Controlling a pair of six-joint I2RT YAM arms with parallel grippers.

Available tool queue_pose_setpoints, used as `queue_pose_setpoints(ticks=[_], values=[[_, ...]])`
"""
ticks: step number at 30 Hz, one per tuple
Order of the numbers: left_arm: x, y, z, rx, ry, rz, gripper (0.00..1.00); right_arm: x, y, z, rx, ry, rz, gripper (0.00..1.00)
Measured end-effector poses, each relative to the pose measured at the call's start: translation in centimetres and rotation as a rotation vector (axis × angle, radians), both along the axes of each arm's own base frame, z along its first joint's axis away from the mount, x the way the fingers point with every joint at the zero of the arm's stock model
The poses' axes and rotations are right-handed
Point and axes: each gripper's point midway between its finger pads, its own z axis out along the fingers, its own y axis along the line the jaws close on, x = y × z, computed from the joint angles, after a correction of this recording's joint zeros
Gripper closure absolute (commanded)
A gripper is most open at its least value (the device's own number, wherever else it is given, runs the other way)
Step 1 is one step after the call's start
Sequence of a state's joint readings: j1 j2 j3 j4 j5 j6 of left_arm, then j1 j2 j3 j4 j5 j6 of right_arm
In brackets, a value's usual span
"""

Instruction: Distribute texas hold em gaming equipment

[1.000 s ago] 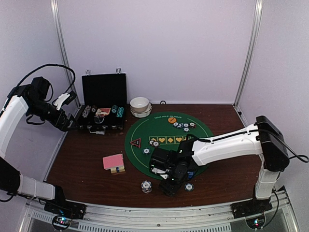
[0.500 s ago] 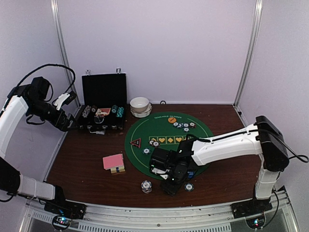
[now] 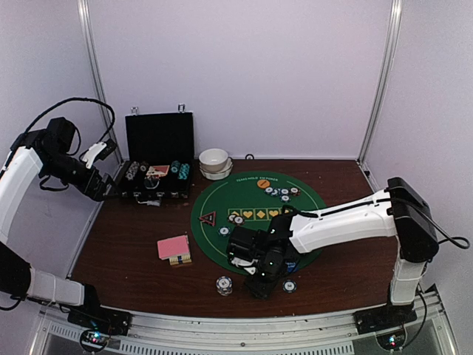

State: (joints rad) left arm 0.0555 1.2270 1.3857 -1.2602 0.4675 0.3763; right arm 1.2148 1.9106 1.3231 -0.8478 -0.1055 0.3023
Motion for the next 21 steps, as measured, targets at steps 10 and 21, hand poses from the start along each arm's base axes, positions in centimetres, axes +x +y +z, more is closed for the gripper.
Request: queue_pose_setpoints(ticks=[10, 21], values=[[-0.08, 0.0, 0.14, 0.0, -0.006, 0.0, 0.03, -0.05, -0.09, -0.97, -0.021, 0.009, 0.007, 0.53], [-0.09, -0.01, 0.15, 0.0, -0.006, 0.0, 0.02, 0.13, 0.08, -0.59, -0.018, 0.009, 0.008, 0.46]])
